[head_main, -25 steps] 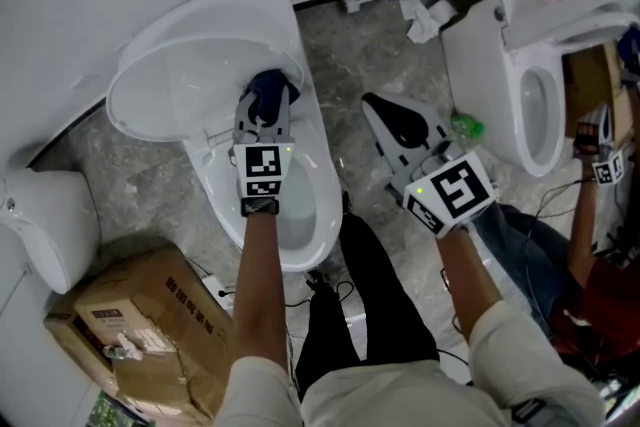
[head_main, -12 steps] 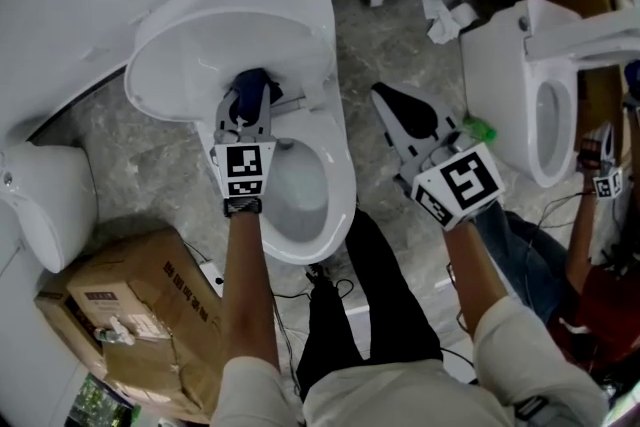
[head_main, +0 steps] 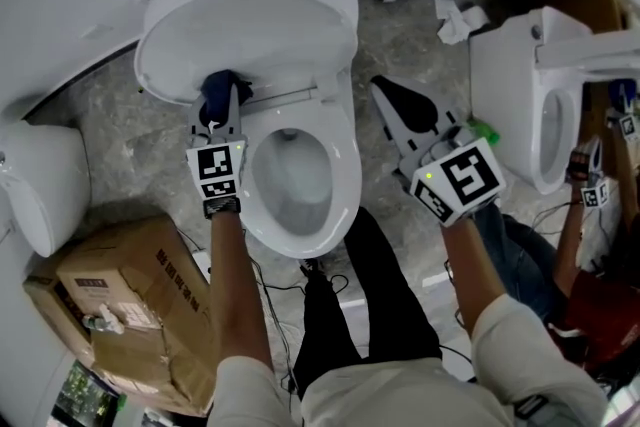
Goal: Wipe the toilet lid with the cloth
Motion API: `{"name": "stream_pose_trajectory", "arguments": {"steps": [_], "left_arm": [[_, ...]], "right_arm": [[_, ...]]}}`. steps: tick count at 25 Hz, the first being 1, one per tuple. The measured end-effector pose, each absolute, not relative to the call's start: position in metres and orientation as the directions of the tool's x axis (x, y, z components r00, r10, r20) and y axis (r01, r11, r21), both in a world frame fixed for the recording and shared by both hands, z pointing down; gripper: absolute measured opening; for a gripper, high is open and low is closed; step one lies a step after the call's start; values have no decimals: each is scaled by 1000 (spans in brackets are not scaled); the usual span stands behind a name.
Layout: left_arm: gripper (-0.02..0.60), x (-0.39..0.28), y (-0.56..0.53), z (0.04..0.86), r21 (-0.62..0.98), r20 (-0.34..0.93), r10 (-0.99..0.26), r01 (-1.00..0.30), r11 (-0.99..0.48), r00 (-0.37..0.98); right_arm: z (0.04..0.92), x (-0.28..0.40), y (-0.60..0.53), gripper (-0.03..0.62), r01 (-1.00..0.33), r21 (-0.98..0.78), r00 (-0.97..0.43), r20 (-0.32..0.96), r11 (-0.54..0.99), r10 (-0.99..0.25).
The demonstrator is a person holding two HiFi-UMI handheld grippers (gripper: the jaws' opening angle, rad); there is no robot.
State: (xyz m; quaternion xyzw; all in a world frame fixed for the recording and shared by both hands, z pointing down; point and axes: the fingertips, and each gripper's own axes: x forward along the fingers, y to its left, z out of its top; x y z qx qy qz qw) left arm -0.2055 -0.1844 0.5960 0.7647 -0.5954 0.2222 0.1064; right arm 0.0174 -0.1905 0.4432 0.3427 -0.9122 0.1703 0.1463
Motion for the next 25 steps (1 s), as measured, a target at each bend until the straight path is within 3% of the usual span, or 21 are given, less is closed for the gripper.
{"name": "stream_pose_trajectory", "arguments": {"steps": [8, 15, 25], "left_arm": [[54, -234, -172, 611, -158, 491, -840, -925, -346, 230], [54, -267, -157, 635, -142, 533, -831, -952, -269, 155], [54, -236, -162, 677, -120, 638, -758, -956, -267, 131]], "right_arm": [[445, 11, -186, 29, -665, -215, -729, 394, 715, -560], [452, 15, -186, 29, -675, -223, -719, 411, 703, -560], [463, 38, -182, 29, -693, -231, -704, 421, 683, -572]]}}
